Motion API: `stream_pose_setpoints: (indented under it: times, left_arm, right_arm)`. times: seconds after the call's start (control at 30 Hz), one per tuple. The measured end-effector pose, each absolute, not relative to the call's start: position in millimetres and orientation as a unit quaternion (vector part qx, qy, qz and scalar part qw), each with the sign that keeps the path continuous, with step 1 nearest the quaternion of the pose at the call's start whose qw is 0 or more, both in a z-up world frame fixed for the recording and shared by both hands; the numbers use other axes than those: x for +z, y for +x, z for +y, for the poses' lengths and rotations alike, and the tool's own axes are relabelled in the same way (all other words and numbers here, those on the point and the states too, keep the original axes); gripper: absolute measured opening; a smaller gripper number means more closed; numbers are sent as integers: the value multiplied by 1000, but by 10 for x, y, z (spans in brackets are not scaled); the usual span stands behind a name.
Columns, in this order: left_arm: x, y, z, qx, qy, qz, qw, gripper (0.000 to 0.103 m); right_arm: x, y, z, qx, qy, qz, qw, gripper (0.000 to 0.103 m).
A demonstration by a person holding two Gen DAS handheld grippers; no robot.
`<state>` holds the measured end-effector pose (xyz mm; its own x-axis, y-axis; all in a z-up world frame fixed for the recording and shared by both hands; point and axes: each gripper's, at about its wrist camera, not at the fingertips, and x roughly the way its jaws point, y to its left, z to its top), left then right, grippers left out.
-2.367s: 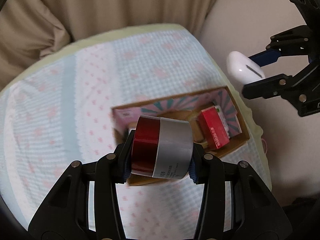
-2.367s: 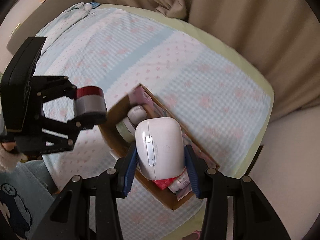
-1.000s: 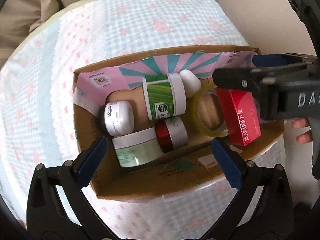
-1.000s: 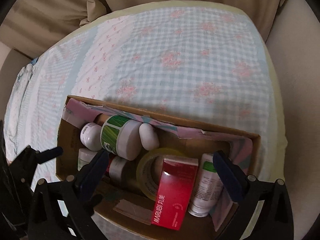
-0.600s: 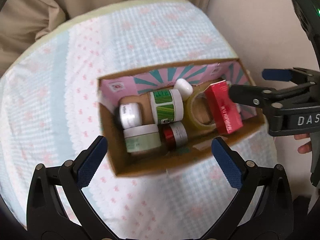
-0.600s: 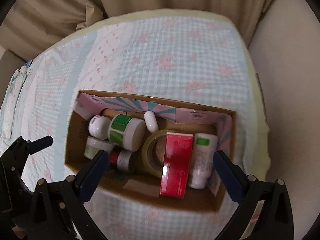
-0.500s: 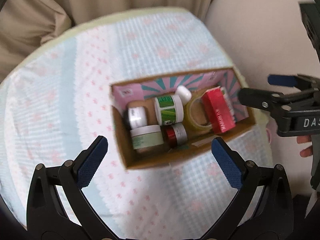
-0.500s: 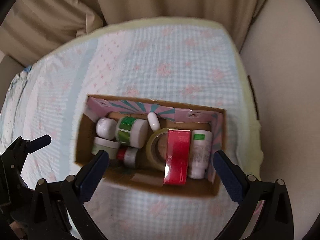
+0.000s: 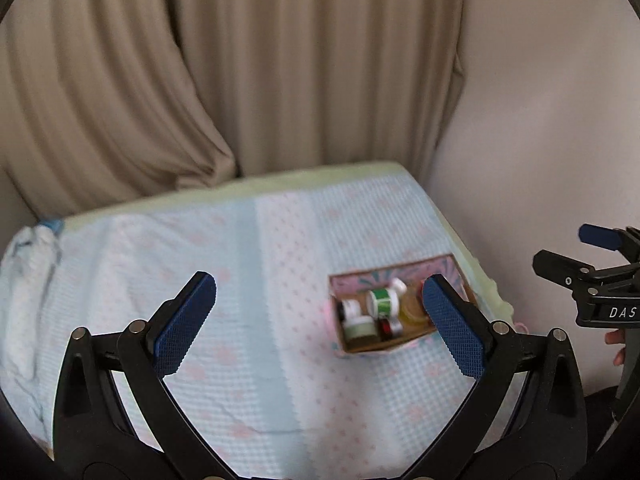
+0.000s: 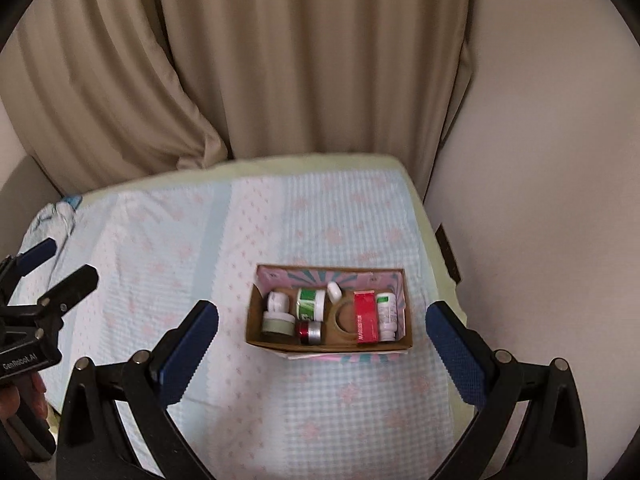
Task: Organize rigid objects
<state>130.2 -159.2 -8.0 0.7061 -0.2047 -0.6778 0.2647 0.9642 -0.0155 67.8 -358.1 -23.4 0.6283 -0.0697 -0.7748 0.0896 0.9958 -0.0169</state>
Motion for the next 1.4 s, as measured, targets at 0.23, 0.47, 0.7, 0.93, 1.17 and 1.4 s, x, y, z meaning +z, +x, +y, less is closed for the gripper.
stream_pose_setpoints:
  times: [0.23, 0.47, 0.7, 0.93, 1.17, 1.4]
  left_arm:
    - [104, 813, -1191, -107, 21, 342, 933, 103]
    - [174, 551, -946, -96, 0, 333, 938, 103]
    - [245, 462, -894, -94, 4, 320, 943, 103]
    - [263, 431, -873, -94, 3, 319, 943, 103]
    - [247, 443, -876, -94, 2, 322, 942, 103]
    - [273, 435, -902, -97, 1, 324, 941, 103]
  right_arm:
    - [-22, 224, -3258, -50, 4, 392, 919, 103]
    - [-3, 54, -3108, -45, 10, 379, 924, 103]
    - [69, -48, -3030, -49, 11, 361, 931, 103]
    - [71, -74, -2999, -48, 12, 358, 932, 103]
    - [84, -98, -2993, -50, 13, 355, 934, 103]
    - [81, -101, -2982, -49, 11, 356, 933, 103]
